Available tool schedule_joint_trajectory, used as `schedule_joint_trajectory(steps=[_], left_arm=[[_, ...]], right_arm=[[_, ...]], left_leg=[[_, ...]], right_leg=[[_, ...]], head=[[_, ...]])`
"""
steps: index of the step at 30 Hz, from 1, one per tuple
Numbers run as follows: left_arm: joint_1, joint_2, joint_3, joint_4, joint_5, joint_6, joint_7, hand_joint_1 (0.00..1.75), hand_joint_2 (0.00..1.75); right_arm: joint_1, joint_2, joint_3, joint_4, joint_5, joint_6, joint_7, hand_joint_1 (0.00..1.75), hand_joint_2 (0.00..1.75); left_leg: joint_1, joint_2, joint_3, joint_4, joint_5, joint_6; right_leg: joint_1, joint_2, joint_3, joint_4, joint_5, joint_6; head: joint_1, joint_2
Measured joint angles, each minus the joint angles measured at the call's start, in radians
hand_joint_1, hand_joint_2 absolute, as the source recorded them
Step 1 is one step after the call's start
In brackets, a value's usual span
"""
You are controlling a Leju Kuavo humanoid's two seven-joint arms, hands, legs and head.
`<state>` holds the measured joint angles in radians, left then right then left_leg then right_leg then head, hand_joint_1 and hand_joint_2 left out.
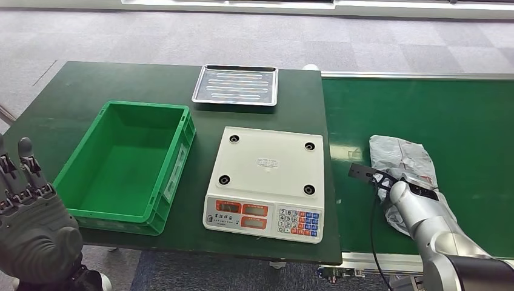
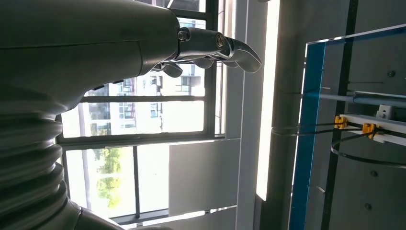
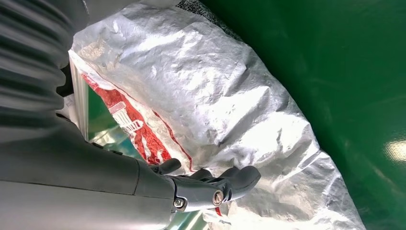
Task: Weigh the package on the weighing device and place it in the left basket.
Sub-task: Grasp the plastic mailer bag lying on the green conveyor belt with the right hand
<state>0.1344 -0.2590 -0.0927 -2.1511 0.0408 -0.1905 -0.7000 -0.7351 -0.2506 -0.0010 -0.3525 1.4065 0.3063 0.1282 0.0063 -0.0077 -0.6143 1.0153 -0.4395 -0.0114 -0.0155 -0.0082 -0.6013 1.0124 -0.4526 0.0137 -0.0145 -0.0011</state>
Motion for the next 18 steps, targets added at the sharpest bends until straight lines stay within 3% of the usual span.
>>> schedule_joint_trajectory(steps=[18], left_arm=[[0.001,-0.002,0.0,0.0,0.0,0.002,0.0,0.0,1.75]], right_arm=[[-0.001,0.0,0.006,0.0,0.0,0.001,-0.005,0.0,1.75]], left_leg=[[0.0,0.0,0.0,0.0,0.0,0.0]], right_leg=[[0.0,0.0,0.0,0.0,0.0,0.0]], head=[[0.0,0.0]])
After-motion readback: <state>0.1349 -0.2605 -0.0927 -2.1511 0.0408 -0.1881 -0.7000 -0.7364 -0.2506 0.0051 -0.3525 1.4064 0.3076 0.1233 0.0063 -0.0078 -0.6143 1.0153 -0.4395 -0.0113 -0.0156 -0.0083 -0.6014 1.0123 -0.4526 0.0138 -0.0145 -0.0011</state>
